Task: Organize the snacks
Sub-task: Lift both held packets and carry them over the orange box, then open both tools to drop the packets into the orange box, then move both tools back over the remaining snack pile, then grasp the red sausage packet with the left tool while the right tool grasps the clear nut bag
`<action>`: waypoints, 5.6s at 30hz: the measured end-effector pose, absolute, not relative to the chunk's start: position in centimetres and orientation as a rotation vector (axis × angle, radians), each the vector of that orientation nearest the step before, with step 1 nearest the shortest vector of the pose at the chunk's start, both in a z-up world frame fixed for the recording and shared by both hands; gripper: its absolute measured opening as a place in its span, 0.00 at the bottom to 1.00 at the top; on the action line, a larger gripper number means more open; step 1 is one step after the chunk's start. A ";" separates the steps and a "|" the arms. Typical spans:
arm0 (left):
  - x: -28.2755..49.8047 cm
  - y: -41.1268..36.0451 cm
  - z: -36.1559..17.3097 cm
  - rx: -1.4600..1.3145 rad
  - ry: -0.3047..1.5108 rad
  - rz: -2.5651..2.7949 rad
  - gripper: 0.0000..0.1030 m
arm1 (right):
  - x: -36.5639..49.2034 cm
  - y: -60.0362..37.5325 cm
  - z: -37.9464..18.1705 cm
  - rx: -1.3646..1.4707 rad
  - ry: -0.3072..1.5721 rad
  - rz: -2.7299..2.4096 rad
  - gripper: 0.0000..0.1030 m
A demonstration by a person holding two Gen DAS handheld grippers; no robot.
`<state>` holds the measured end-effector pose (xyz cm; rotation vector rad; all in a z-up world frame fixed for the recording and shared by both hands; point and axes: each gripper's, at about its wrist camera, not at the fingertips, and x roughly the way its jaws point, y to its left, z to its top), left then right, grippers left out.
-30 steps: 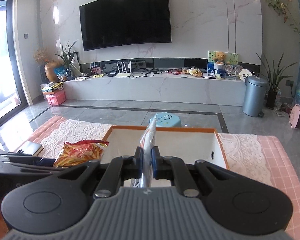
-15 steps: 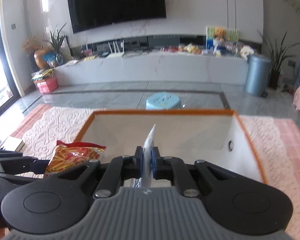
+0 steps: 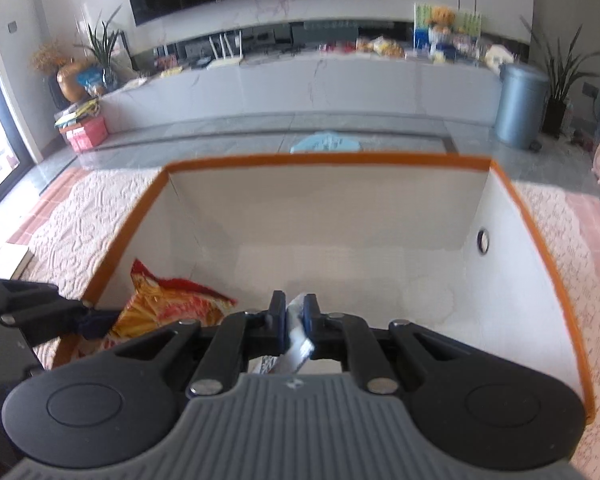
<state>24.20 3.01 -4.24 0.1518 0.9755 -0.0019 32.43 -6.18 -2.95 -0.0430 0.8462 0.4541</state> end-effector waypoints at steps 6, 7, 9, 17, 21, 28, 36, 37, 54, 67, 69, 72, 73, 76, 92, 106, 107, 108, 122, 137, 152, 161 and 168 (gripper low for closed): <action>24.4 2.7 -4.0 0.173 0.991 0.018 0.52 | 33.4 -6.4 -4.6 0.027 0.966 0.461 0.04; 24.7 2.8 -4.0 0.175 0.988 0.020 0.53 | 33.3 -6.4 -4.8 0.034 0.976 0.463 0.04; 24.6 2.9 -3.9 0.176 0.987 0.025 0.55 | 33.3 -6.5 -5.0 0.058 0.998 0.466 0.05; 24.6 2.8 -3.1 0.210 0.957 0.040 0.68 | 33.1 -6.6 -4.4 0.051 1.018 0.443 0.13; 23.9 2.6 -2.5 0.211 0.931 0.048 0.73 | 32.6 -6.9 -3.8 0.036 1.013 0.431 0.28; 21.7 2.2 -0.7 0.199 0.854 0.062 0.78 | 31.1 -8.5 -1.4 0.027 0.962 0.435 0.52; 18.4 2.6 1.9 0.109 0.752 0.086 0.83 | 27.8 -10.8 2.2 0.021 0.875 0.431 0.69; 17.9 2.5 2.2 0.096 0.737 0.090 0.83 | 27.2 -11.1 2.7 0.021 0.860 0.429 0.72; 7.8 1.8 4.5 -0.072 0.641 0.045 0.84 | 13.7 -17.2 5.6 0.040 0.673 0.385 0.93; 4.2 1.8 0.5 -0.126 0.868 -0.084 0.84 | 7.5 -20.4 0.5 0.044 0.847 0.274 0.91; 3.3 2.1 -0.2 -0.148 0.890 -0.087 0.84 | 6.8 -20.8 -0.2 0.043 0.874 0.269 0.91; 2.4 3.0 -0.9 -0.186 0.911 -0.082 0.82 | 6.0 -21.0 -1.1 0.017 0.911 0.264 0.91; 2.2 3.3 -1.0 -0.192 0.916 -0.079 0.80 | 5.8 -21.1 -1.5 -0.002 0.924 0.261 0.91; 1.4 2.9 -1.6 -0.167 0.928 -0.080 0.79 | 5.1 -21.3 -2.8 -0.058 0.961 0.245 0.91; 3.1 2.2 -3.6 -0.045 1.004 -0.101 0.79 | 4.8 -18.7 -3.1 -0.184 0.904 0.348 0.88; 5.9 -0.4 -8.1 0.229 1.120 -0.333 0.80 | 7.5 -15.4 -5.1 -0.331 0.901 0.487 0.88; 5.9 -0.5 -8.4 0.248 1.125 -0.344 0.80 | 7.7 -15.2 -5.4 -0.333 0.907 0.493 0.88; 6.0 -0.6 -8.7 0.264 1.130 -0.350 0.80 | 7.8 -15.1 -5.7 -0.338 0.911 0.500 0.88; 6.5 -1.1 -11.2 0.390 1.132 -0.356 0.85 | 8.8 -15.0 -9.1 -0.392 0.929 0.480 0.83; 6.7 0.3 -10.5 0.326 1.100 -0.318 0.51 | 8.2 -16.0 -6.7 -0.274 0.876 0.502 0.47; 7.5 1.8 -8.2 0.113 1.067 -0.345 0.10 | 8.0 -17.0 -4.7 -0.119 0.870 0.575 0.02; 7.4 1.0 -8.0 0.139 1.027 -0.319 0.10 | 7.2 -15.8 -4.7 -0.227 0.766 0.590 0.16; 7.8 0.9 -7.7 0.189 0.985 -0.291 0.10 | 6.6 -13.2 -5.8 -0.416 0.654 0.634 0.31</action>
